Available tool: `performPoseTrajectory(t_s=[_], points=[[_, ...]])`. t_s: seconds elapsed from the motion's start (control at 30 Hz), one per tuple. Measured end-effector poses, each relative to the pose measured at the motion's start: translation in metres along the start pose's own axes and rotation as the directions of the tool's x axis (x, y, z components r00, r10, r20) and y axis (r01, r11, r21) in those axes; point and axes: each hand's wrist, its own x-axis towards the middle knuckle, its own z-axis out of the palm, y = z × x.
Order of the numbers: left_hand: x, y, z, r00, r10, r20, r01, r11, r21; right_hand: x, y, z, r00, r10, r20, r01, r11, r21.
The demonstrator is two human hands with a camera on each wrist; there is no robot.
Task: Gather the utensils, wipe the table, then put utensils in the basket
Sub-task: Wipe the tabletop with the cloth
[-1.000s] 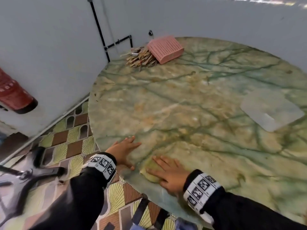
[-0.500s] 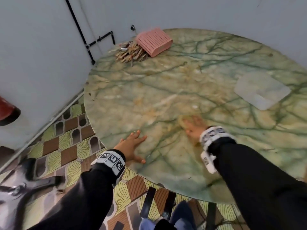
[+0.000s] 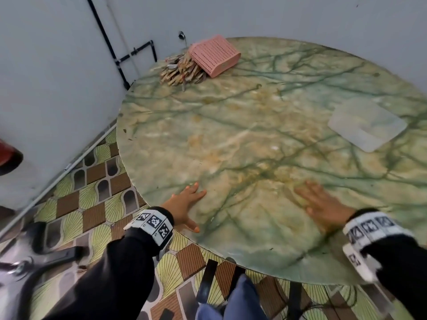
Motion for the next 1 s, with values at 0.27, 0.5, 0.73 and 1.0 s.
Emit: performPoseTrajectory(t_s=[0.27, 0.5, 0.73, 1.0], points=[[0.003, -0.028, -0.034, 0.987, -0.086, -0.135, 0.042, 0.952, -0.302, 0.117, -0.119, -0.052, 0.989, 0.037, -0.145, -0.031, 0.999, 0.045], [0.006, -0.088, -0.068, 0.933, -0.25, -0.259, 0.179, 0.946, -0.268, 0.044, -0.237, 0.006, 0.795, -0.58, 0.178, 0.606, 0.774, -0.183], [0.02, -0.124, -0.087, 0.942, -0.243, -0.233, 0.19, 0.955, -0.228, 0.079, -0.105, -0.042, 0.97, -0.225, 0.093, 0.236, 0.963, -0.132], [0.046, -0.18, -0.131, 0.975, -0.122, -0.185, 0.1, 0.987, -0.124, 0.161, -0.24, -0.08, 0.986, 0.074, -0.152, -0.05, 0.987, 0.152]])
